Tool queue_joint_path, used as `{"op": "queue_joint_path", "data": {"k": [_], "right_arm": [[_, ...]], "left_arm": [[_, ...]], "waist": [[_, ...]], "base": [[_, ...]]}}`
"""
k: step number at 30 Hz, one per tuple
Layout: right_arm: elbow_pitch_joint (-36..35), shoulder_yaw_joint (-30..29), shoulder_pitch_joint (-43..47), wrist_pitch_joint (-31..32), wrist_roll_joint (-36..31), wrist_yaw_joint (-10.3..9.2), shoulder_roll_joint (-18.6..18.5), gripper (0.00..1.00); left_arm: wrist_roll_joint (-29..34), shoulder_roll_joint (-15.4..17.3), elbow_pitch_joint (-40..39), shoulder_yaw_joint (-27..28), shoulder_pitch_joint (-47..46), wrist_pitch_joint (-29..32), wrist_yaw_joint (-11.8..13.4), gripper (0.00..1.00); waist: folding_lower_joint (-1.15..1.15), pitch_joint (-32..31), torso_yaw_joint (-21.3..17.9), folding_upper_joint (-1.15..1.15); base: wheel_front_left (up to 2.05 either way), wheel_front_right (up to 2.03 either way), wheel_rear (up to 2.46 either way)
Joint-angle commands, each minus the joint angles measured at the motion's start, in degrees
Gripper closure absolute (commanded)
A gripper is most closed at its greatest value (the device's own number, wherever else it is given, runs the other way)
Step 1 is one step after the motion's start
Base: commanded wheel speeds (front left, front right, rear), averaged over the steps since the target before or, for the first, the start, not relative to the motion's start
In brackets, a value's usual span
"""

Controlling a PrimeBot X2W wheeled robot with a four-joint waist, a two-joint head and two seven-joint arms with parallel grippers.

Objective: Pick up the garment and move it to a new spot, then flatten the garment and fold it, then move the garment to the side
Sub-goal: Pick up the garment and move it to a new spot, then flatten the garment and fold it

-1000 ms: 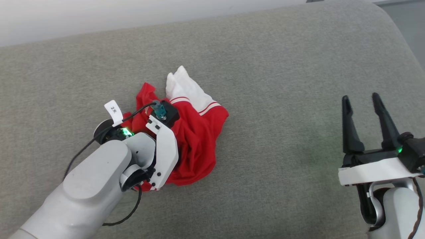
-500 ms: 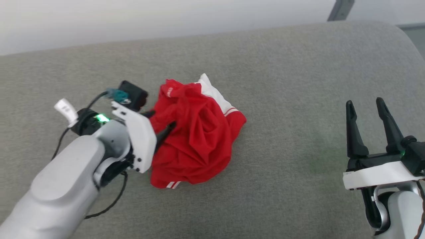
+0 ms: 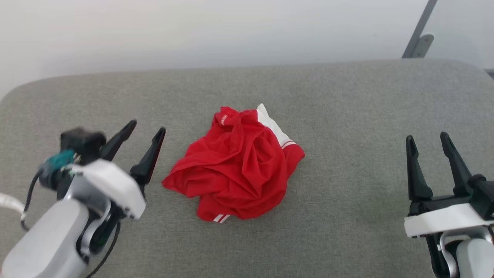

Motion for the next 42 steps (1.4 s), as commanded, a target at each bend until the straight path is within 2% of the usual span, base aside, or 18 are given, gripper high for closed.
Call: {"op": "queue_joint_path", "data": {"k": [1,8,15,19,27,36,42], "right_arm": [[0.18,0.01,0.85,-0.28,0.29,0.01,-0.09,0.0],[0.32,-0.63,2.84,-0.28,0.38,0.01,-0.27,0.0],[2.53,-0.97,4.45,-0.21,1.06,0.01,-0.85,0.0],[3.36,-1.06,4.64,-0.21,1.32,0.01,-1.08,0.0],[4.5,-1.21,5.68,-0.21,1.69,0.01,-1.38,0.0],[5.67,-0.71,6.47,-0.21,1.92,0.01,-1.66,0.0],[5.7,-0.32,6.53,-0.21,1.73,0.01,-1.22,0.0]], "left_arm": [[-0.32,0.58,-0.48,0.66,2.23,-1.96,0.48,0.0],[-0.99,2.54,-2.19,4.82,10.5,-10.42,3.08,0.0],[0.88,2.78,-4.02,11.73,18.19,-12.56,3.8,0.0],[3.33,0.61,-5.3,18.54,22.96,-12.62,2.21,0.0],[7.73,-5.31,-4.6,30.27,30.61,-12.62,-3.13,0.0],[12.54,-10.54,-3.48,36.87,33.72,-12.62,-6.7,0.0],[13.32,-12.16,-3.91,38.51,34.27,-12.63,-7.11,0.0]], "waist": [[0.0,-1.14,0.75,0.0],[0.0,-3.25,2.07,0.0],[0.0,-4.65,3.21,0.0],[0.0,-5.01,3.61,0.0],[0.0,-5.64,4.02,0.0],[0.0,-5.87,4.44,0.0],[0.0,-5.81,4.78,0.0]], "base": [[0.0,0.0,0.0],[0.0,0.0,0.0],[0.0,0.0,0.0],[0.0,0.0,0.0],[0.0,0.0,0.0],[0.0,0.0,0.0],[0.0,0.0,0.0]]}}
